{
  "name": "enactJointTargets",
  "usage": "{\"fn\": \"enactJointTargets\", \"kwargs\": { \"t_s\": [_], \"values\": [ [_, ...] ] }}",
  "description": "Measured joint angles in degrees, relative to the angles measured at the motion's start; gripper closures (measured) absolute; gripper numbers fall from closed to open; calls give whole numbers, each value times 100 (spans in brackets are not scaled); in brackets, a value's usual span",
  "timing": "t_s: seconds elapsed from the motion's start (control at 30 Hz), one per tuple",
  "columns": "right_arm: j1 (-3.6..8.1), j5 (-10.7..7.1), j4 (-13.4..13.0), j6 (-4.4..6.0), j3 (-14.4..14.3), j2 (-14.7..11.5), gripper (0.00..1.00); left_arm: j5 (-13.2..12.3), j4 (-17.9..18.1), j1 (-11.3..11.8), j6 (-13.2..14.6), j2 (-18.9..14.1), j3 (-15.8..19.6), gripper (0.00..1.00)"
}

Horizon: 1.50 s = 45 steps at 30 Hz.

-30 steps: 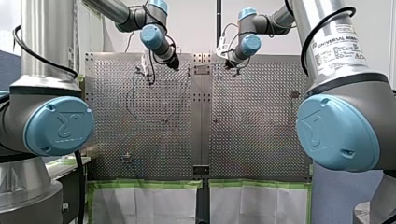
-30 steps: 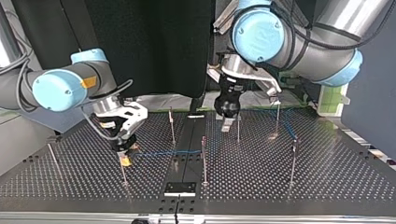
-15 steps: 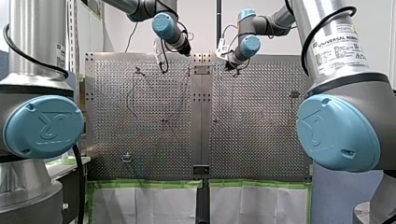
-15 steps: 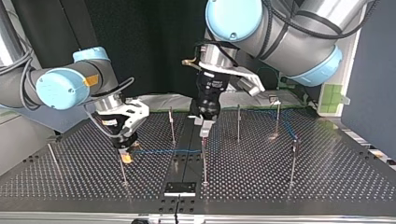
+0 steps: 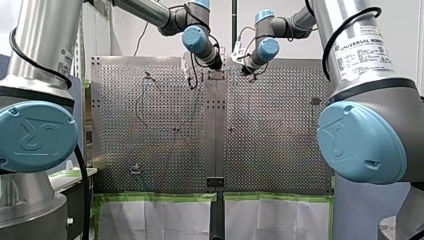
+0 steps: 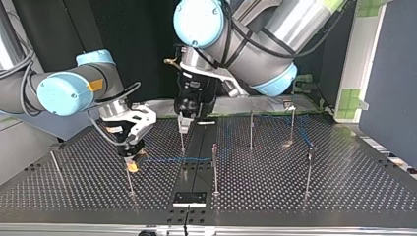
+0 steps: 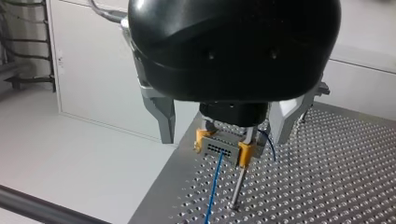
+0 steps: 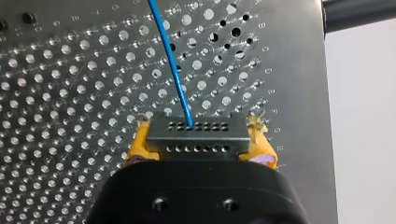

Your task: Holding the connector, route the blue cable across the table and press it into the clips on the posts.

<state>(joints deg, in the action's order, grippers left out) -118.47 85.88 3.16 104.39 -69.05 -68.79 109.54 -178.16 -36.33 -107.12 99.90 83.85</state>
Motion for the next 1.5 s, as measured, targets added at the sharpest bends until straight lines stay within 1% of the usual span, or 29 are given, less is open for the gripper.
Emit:
{"fn": "enactJointTargets", "kwargs": {
  "t_s": [0.13,0.37,0.67,0.83,0.97,1.1,1.3,1.4,1.5],
  "values": [
    [9,0,-5,-1,0,1,100,66,20,32,5,111,-175,0],
    [12,-6,-7,0,0,4,100,208,-90,154,88,394,-495,0],
    [20,-9,-17,-4,0,8,100,205,-15,184,119,767,-794,0],
    [21,-15,-18,-4,0,12,100,220,-7,192,121,849,-888,0],
    [21,-17,-18,-4,0,15,100,281,-2,255,122,955,-1053,0],
    [21,-18,-18,-4,0,18,100,272,0,307,121,986,-1232,0],
    [21,-18,-19,-1,0,22,100,203,-12,382,122,1033,-1372,0],
    [21,-18,-23,3,0,25,100,128,-92,372,123,1135,-1451,0],
    [22,-18,-22,4,0,25,100,108,-137,367,123,1279,-1520,0]
  ]
}}
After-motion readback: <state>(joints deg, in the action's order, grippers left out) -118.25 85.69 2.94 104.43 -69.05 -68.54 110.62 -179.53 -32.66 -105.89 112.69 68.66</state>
